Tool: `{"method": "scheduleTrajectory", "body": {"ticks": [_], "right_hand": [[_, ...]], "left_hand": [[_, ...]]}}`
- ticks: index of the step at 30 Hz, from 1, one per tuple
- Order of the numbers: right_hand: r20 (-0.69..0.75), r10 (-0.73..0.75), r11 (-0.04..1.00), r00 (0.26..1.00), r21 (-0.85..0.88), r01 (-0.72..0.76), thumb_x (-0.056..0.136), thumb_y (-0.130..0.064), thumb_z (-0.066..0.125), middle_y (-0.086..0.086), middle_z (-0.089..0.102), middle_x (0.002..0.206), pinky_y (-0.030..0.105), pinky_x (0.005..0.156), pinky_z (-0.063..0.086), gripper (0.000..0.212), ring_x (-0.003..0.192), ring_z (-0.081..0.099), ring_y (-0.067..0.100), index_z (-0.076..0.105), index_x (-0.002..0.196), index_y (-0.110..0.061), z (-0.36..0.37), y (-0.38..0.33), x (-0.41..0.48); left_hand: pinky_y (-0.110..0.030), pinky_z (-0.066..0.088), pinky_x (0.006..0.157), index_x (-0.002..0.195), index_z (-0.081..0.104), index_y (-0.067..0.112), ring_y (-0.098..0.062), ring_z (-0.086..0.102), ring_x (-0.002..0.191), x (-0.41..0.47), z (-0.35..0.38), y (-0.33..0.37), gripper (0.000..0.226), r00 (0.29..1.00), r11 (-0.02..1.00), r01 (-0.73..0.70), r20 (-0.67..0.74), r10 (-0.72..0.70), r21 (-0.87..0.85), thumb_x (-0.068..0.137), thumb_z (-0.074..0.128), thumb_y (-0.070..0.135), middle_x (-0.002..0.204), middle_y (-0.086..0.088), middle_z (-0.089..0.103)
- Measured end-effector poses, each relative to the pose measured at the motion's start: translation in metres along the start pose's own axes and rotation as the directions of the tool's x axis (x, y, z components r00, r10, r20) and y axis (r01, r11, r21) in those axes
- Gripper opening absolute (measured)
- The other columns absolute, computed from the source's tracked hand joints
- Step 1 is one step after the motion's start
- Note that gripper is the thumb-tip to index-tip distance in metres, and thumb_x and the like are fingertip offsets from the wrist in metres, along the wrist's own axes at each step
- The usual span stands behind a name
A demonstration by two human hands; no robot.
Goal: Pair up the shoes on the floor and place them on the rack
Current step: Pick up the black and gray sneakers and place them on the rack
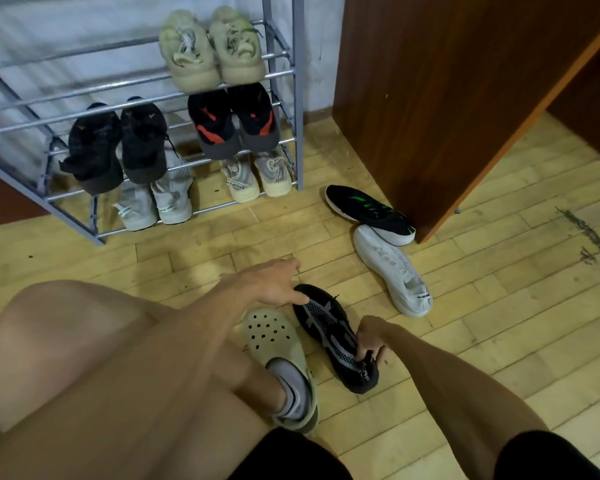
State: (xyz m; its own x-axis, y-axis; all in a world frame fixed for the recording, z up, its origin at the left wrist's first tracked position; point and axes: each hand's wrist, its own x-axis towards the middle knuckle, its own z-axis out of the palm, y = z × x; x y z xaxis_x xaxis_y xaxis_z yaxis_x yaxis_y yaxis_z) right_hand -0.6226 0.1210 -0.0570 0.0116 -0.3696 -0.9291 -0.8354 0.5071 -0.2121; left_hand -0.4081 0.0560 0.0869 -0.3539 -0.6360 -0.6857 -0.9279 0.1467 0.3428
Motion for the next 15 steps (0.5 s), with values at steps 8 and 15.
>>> {"method": "scheduleTrajectory", "body": {"ticks": [8, 15], "right_hand": [[-0.268, -0.359, 0.855, 0.894, 0.291, 0.430, 0.082, 0.000, 0.071, 0.006, 0.062, 0.088, 0.034, 0.063, 0.061, 0.030, 0.076, 0.065, 0.021, 0.052, 0.104, -0.004, -0.079, -0.083, -0.092], [-0.407, -0.623, 0.621, 0.669, 0.263, 0.738, 0.077, 0.004, 0.073, 0.002, 0.067, 0.093, 0.039, 0.071, 0.061, 0.033, 0.083, 0.067, 0.020, 0.059, 0.105, -0.006, -0.110, -0.192, -0.186]], "left_hand": [[-0.034, 0.054, 0.088, 0.125, 0.052, 0.011, -0.019, 0.060, 0.101, -0.029, -0.024, 0.010, 0.049, 0.976, 0.843, 0.086, -0.124, -0.178, -0.530, 0.088, 0.061, 0.042, 0.117, -0.008, 0.058], [-0.042, 0.052, 0.094, 0.130, 0.052, 0.015, -0.027, 0.056, 0.119, -0.089, -0.089, -0.010, 0.049, 0.897, 0.556, -0.062, -0.290, -0.334, -0.829, 0.087, 0.067, 0.033, 0.134, -0.006, 0.058]]}}
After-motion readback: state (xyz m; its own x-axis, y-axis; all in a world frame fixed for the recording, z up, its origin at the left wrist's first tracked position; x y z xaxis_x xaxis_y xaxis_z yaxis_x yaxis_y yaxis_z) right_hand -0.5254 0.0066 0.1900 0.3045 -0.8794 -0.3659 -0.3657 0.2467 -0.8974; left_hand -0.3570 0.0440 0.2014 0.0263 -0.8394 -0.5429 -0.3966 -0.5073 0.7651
